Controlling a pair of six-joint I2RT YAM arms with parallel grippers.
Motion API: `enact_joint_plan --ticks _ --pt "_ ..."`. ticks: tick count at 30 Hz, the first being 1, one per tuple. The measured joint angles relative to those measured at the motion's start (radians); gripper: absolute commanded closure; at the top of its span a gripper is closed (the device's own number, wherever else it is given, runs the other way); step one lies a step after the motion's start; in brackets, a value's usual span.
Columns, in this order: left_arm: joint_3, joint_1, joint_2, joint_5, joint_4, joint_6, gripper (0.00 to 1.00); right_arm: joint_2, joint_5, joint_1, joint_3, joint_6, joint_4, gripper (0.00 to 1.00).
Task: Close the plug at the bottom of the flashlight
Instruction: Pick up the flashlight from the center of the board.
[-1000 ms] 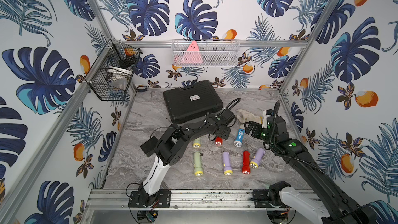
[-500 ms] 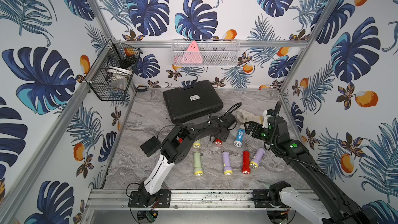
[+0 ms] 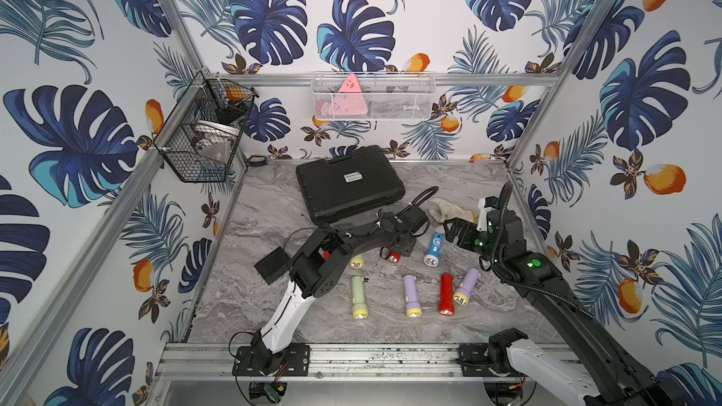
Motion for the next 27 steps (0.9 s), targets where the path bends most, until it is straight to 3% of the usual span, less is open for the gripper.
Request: enact_joint_plan --ticks 2,9,19,27 --pt "-0.002 0.002 -0.037 0.002 -0.004 0.016 1.00 0.004 0.004 0.000 0.011 -0.001 -0.002 0.00" --pt "-0.066 0.002 -0.247 0.002 0.061 0.076 1.00 0.035 0.015 0.000 0.047 -0.016 0.000 0.00" --pt "-0.447 0.010 -0.592 -0.013 0.373 0.212 1.00 0.082 0.000 0.000 0.081 -0.049 0.023 0.00" --pt "-0.657 0.046 -0.822 0.049 0.570 0.224 1.00 0.083 -0.129 0.000 0.085 -0.088 0.105 0.00"
